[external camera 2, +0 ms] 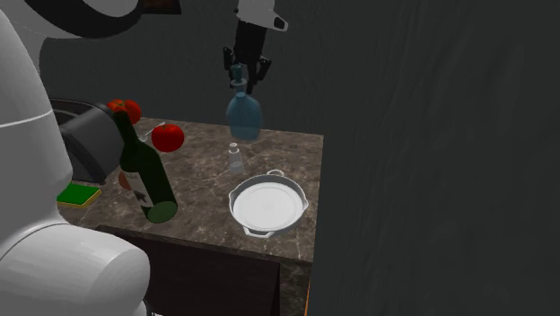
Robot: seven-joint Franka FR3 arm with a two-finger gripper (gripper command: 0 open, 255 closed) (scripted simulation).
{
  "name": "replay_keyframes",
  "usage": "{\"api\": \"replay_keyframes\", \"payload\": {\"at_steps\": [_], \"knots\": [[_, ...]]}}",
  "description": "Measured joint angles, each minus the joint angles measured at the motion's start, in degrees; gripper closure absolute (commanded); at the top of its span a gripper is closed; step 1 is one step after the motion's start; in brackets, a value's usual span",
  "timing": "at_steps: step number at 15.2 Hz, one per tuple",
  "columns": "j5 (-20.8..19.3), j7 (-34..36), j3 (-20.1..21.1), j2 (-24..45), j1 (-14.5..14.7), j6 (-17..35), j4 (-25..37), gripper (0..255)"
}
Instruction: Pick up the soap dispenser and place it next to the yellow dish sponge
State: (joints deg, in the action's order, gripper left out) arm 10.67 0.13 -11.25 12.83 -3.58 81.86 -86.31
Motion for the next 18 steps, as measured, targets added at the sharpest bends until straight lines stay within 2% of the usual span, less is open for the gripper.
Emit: {"api": "replay_keyframes", "payload": {"at_steps": [9,18], "knots": [[-0.4,9.09,3.73,-16.19,5.02,-0.34,-14.16,255],[2.21,19.74,9.4,-27.24,9.17,-2.62,-20.75,255]]}}
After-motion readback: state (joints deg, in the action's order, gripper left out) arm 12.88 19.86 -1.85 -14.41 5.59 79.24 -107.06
